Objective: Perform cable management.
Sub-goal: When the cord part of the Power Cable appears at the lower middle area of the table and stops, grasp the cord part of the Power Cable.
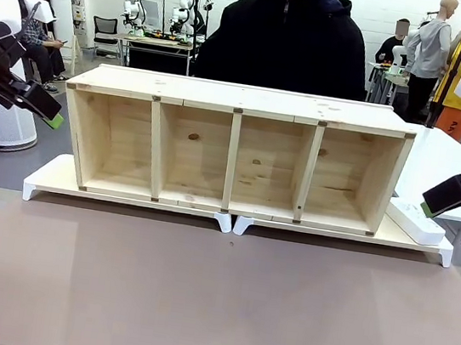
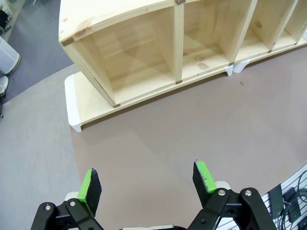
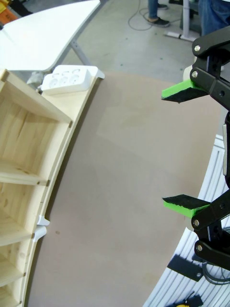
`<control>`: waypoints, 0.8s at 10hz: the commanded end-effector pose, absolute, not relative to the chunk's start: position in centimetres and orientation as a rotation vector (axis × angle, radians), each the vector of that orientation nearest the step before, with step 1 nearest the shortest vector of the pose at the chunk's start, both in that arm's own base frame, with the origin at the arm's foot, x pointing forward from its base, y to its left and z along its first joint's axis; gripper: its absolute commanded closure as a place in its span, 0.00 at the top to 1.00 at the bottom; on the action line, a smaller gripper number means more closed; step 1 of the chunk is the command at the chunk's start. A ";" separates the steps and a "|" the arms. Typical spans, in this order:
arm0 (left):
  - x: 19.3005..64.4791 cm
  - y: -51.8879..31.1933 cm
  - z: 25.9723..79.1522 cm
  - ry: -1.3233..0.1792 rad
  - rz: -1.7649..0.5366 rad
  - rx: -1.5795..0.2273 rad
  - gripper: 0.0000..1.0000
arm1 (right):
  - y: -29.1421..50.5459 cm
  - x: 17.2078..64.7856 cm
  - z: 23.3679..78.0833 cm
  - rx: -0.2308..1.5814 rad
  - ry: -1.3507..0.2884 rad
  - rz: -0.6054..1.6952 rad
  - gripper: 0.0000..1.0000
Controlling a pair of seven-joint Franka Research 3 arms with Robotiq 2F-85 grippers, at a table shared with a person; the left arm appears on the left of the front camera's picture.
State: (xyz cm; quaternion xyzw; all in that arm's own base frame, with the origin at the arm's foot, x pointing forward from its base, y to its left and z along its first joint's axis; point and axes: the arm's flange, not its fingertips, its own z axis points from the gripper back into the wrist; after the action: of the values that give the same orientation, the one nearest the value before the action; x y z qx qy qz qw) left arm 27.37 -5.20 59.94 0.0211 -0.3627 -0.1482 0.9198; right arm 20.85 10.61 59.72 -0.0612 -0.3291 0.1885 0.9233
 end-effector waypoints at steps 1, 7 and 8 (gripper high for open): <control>27.4 -5.1 60.0 -0.749 -0.305 0.052 1.00 | 10.5 20.9 59.7 -0.127 -0.676 0.384 1.00; 27.4 -5.1 60.0 -0.749 -0.305 0.052 1.00 | 10.5 20.9 59.7 -0.127 -0.676 0.384 1.00; 27.4 -5.1 60.0 -0.749 -0.305 0.052 1.00 | 10.5 20.9 59.7 -0.127 -0.676 0.384 1.00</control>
State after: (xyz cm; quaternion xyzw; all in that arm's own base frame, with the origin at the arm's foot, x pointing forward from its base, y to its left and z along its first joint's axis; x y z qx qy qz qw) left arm 27.37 -5.20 59.94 0.0211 -0.3627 -0.1482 0.9198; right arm 20.85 10.61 59.72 -0.0612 -0.3291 0.1885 0.9233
